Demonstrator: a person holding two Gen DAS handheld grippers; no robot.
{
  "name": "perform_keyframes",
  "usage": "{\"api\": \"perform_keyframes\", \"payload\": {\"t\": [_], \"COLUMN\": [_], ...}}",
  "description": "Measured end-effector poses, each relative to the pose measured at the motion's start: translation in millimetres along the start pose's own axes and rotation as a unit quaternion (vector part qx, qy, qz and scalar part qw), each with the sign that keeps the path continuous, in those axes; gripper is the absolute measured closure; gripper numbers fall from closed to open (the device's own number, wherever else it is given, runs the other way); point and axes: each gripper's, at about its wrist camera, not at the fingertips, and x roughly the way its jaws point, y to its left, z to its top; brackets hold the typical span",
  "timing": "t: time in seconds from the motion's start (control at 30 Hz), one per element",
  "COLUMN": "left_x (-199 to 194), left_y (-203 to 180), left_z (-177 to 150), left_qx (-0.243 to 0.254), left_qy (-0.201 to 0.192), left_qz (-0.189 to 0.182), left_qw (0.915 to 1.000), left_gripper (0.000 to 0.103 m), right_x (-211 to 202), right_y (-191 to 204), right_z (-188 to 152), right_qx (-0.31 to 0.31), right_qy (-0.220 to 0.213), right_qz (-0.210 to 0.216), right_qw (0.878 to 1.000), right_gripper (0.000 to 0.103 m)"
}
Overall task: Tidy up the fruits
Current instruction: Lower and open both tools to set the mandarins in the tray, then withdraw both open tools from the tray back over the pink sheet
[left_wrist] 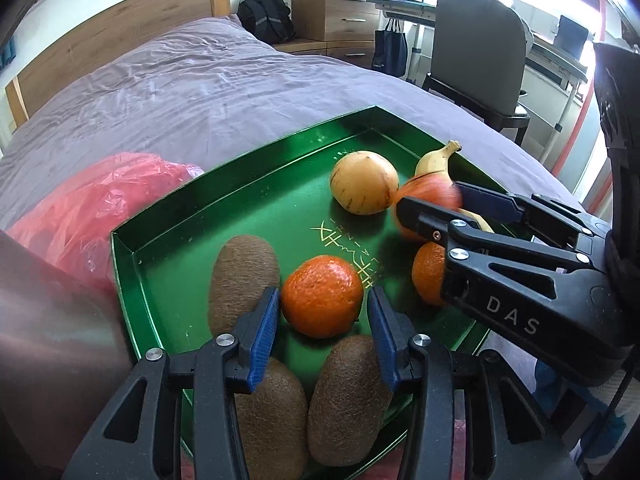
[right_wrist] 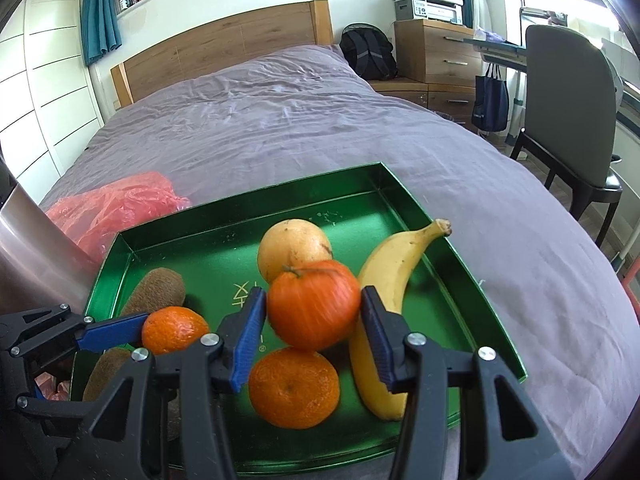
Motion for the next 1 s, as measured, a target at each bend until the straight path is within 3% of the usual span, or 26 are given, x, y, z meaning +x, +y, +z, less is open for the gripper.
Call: {"api": "perform_keyframes", "payload": {"t": [0.03, 0.27, 0.63, 1.0], "left_x": [-1.2, -20.5, -59.9, -122.0], "left_y": [0.4, 1.1, -4.5, -13.2], "left_z": [0.6, 2.4, -1.7, -30.3], "left_qx": [0.0, 0.001, 0.002, 0.0], "left_qy": [0.0, -0.01, -0.027, -0.039], "left_qz": [0.0, -0.002, -0.008, -0.019], "left_qw": [1.0, 0.9999, 0.9996, 0.9991], "left_gripper": [0.063, 0.059, 0.051, 0.045], "right_x": [-0.7, -9.8, -56.0, -114.5], "right_y": [0.3, 3.6, 6.8, 22.9], "right_z": [0.3, 1.7, -1.8, -25.4], "right_qx": [0.001, 0.003, 0.01, 0.017], "right_qy": [0.001, 0.007, -0.005, -0.004], "right_qz": [-0.001, -0.006, -0.012, -0.026], "right_qw": [1.0, 1.0, 1.0, 0.999], "right_gripper": [0.011, 0.005, 0.002, 0.0]}}
